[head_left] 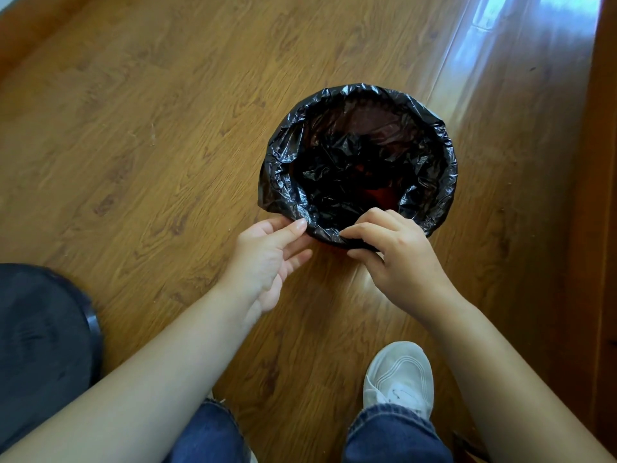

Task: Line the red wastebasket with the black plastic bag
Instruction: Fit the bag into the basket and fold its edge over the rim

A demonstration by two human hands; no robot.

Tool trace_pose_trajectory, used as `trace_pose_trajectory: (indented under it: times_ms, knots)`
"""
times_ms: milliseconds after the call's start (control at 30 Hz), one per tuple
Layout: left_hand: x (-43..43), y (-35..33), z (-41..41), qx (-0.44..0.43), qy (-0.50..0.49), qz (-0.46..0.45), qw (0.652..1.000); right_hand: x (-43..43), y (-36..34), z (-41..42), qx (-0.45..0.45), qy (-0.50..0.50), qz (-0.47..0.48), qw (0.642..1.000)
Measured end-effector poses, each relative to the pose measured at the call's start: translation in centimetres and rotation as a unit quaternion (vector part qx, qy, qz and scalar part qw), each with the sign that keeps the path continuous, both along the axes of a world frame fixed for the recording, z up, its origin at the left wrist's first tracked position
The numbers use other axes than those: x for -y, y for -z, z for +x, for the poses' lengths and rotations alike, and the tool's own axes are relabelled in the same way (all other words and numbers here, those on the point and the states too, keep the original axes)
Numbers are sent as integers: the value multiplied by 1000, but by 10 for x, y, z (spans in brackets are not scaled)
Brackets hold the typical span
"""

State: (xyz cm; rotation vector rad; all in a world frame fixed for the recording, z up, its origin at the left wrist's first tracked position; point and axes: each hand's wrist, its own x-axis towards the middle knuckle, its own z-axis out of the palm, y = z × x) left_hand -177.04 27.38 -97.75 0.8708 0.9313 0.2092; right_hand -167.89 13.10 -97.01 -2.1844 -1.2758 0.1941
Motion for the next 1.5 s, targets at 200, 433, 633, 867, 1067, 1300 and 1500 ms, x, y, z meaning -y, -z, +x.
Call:
trace_pose_trajectory:
  times_ms: [200,433,633,867,1067,1300,1500]
  knots:
    - [4,3,0,8,14,-7,1000,-2,1,-5,-3,12,3,1000]
    - [20,5,-4,52,39,-74,995,-17,4,-16,-16,15,28,999]
    - [4,7,-12,-30,-10,-25,999,-11,4,-10,-5,12,22,1000]
    - [-9,4,-16,12,-48,41,998,-7,5,-5,4,25,35,999]
    - [-1,6,-11,4,-2,31,1000,-5,6,-6,10,18,38,999]
    - [0,8,-2,44,6,-30,999,-3,1,0,-12,6,17,1000]
    - [14,9,-2,77,26,-77,994,-6,-2,-9,13,24,16,1000]
